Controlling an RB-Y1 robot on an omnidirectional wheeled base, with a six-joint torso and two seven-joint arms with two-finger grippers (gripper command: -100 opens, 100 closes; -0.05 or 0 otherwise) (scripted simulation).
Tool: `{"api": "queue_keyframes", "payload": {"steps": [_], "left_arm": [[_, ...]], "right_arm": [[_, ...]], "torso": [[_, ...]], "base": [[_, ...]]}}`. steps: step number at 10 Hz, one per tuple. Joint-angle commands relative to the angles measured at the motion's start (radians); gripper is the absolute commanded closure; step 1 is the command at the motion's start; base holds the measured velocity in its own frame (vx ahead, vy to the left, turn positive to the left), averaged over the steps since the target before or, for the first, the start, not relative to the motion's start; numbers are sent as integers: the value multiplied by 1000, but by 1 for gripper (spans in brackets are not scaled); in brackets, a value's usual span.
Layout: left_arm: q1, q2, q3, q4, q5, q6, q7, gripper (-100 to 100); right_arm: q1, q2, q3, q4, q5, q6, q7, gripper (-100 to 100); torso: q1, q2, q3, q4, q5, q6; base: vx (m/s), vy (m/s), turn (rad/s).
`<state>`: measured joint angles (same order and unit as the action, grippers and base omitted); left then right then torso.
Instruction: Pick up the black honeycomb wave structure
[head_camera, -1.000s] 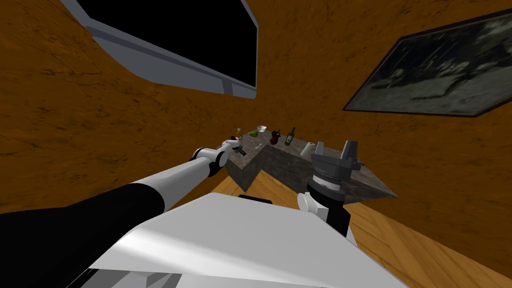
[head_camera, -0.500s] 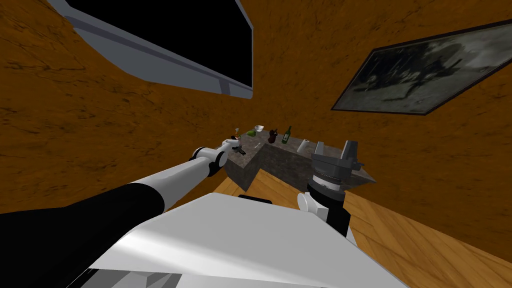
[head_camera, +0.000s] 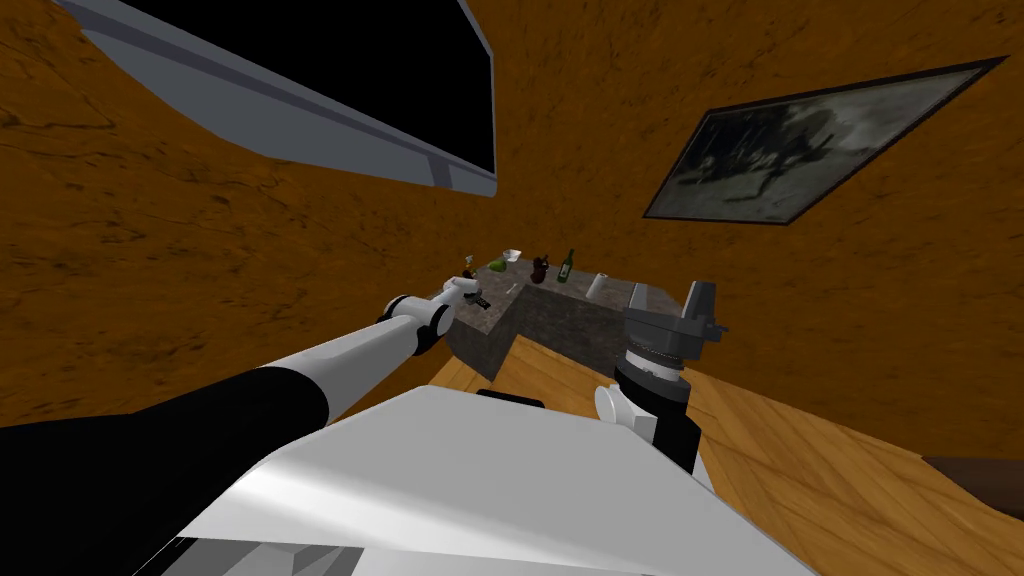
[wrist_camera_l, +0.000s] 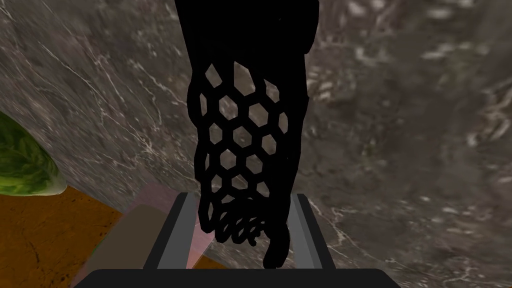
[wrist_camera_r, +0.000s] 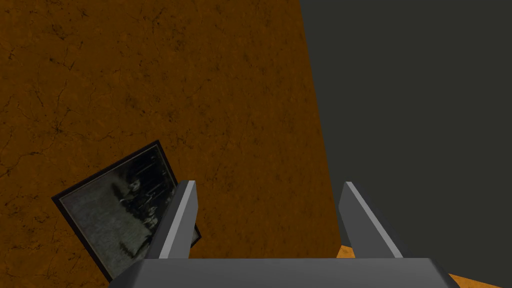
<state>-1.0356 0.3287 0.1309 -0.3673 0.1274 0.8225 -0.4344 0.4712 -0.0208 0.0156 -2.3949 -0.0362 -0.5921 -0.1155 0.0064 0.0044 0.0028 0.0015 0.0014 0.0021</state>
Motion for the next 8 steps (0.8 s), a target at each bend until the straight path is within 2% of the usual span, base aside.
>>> {"api": "queue_keyframes", "payload": {"steps": [1,2,3,4,5,6,7,8], "left_arm": [[-28,4,-7,50,-4,-17,35,100],[-28,4,-7,50,-4,-17,35,100],[-29,7,-21,46,-16,-10,79,100],[-31,10,-35,42,-27,-2,105,100],[-31,10,-35,42,-27,-2,123,100],[-32,14,-49,38,-38,5,160,100],[-32,14,-49,61,-38,5,167,100],[-32,14,-49,38,-38,5,167,100]], "right_arm": [[0,0,0,0,0,0,0,0],[0,0,0,0,0,0,0,0],[0,0,0,0,0,0,0,0],[0,0,0,0,0,0,0,0],[0,0,0,0,0,0,0,0],[0,0,0,0,0,0,0,0],[0,0,0,0,0,0,0,0],[0,0,0,0,0,0,0,0]], "torso": [[0,0,0,0,0,0],[0,0,0,0,0,-3],[-1,-2,-1,0,0,-4],[-2,-1,-1,0,-1,-2],[0,0,0,0,0,-1],[1,0,1,1,0,-3],[0,1,1,1,0,-2],[0,0,0,0,0,-3]], "base": [[-69,95,-144],[-27,40,43],[-48,41,-148],[-87,98,-311],[-74,95,-140],[-81,80,-151],[-56,59,-101],[-18,17,0]]}}
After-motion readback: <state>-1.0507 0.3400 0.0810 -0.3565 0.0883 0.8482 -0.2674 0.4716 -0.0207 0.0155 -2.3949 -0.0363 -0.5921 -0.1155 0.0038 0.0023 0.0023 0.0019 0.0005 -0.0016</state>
